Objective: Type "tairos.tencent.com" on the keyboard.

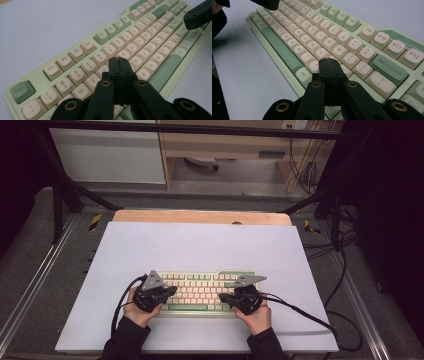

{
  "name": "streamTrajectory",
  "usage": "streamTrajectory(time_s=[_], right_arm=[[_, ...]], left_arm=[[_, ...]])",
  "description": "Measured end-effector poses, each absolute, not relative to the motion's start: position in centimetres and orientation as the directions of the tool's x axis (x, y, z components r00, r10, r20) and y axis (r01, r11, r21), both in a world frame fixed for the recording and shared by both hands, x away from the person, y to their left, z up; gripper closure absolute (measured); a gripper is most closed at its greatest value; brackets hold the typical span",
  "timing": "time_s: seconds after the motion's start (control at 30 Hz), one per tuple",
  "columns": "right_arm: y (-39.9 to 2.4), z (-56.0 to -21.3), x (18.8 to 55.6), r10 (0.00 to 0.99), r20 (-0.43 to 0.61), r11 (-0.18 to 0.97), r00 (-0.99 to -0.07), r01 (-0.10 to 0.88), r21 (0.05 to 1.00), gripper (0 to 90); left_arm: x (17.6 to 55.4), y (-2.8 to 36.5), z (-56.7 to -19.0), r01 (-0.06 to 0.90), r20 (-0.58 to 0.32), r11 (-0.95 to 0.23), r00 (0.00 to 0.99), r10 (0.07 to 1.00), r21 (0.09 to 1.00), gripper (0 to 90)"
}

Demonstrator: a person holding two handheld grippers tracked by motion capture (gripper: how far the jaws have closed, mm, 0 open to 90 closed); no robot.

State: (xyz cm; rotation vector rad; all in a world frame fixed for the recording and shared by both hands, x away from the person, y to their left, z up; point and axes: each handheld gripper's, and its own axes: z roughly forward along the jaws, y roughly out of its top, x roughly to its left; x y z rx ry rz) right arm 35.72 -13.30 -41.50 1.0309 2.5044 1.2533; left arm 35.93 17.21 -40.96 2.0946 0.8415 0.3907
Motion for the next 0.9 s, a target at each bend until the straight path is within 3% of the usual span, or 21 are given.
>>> streamTrajectory(time_s=[0.9], right_arm=[[-13.3, -41.5, 35.7, 0.641, 0.156, 0.413, -0.752, 0.509, 0.755, 90.0]], left_arm=[[38.0, 14.7, -42.5, 0.450, -0.015, -0.452, 0.721, 0.693, 0.770, 90.0]])
